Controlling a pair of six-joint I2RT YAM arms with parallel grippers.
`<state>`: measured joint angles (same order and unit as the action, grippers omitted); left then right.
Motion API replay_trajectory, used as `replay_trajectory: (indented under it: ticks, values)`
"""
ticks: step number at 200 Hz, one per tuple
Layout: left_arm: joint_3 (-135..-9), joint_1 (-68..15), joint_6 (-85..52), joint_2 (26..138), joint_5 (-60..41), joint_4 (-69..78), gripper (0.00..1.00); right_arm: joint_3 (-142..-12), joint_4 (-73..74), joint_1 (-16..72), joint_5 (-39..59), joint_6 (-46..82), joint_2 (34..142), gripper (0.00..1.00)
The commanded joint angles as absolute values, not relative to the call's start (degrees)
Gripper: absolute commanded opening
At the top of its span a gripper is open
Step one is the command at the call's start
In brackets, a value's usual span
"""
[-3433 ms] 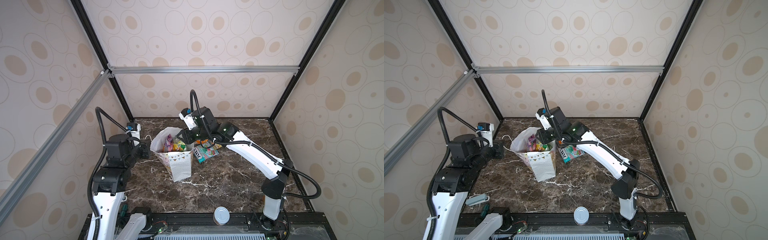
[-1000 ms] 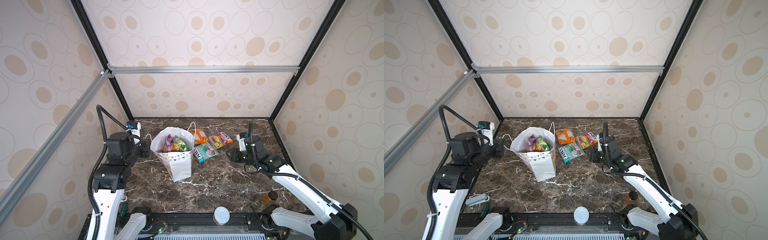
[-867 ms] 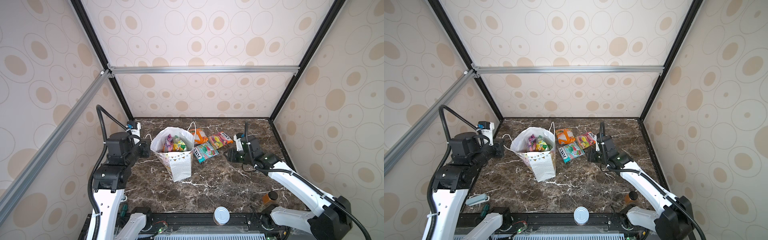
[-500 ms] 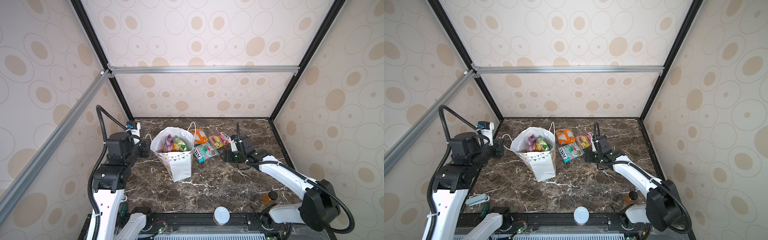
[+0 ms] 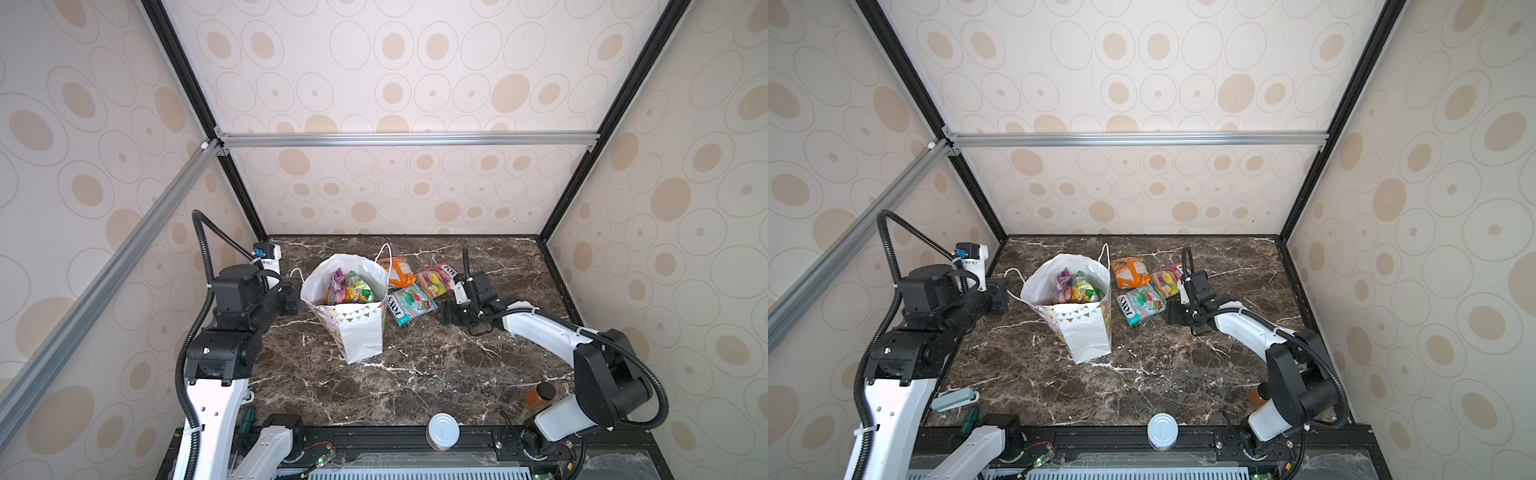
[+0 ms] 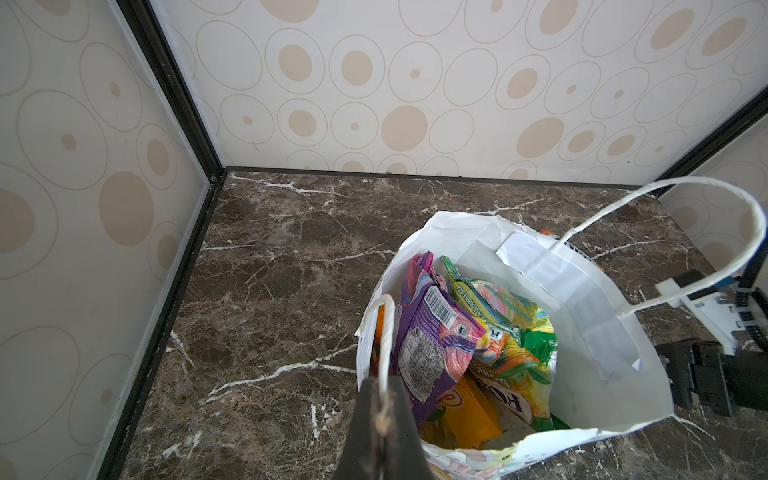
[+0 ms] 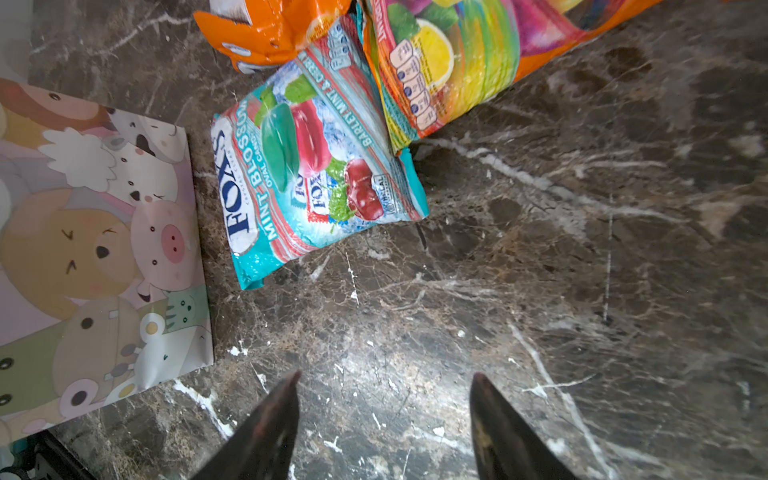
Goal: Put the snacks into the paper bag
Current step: 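Lower the open right gripper toward the teal Fox's Mint Blossom packet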
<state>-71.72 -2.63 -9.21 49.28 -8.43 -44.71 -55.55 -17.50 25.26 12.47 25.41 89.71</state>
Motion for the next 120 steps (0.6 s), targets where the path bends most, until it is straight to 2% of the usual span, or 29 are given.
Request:
replay_trajectory:
  ticks: [1, 120]
  values:
    - [-73.19, -2.56, -9.49, 48.52, -7.53, -44.21, 0.00, -58.30, -17.16, 24.90, 13.64, 23.51, 92.40, 0.67]
    - [-73.15, -2.60, -9.66, 48.89, -6.68, -44.55, 0.00, -66.72, -18.18, 24.10, 13.39, 19.93, 103.97, 0.67]
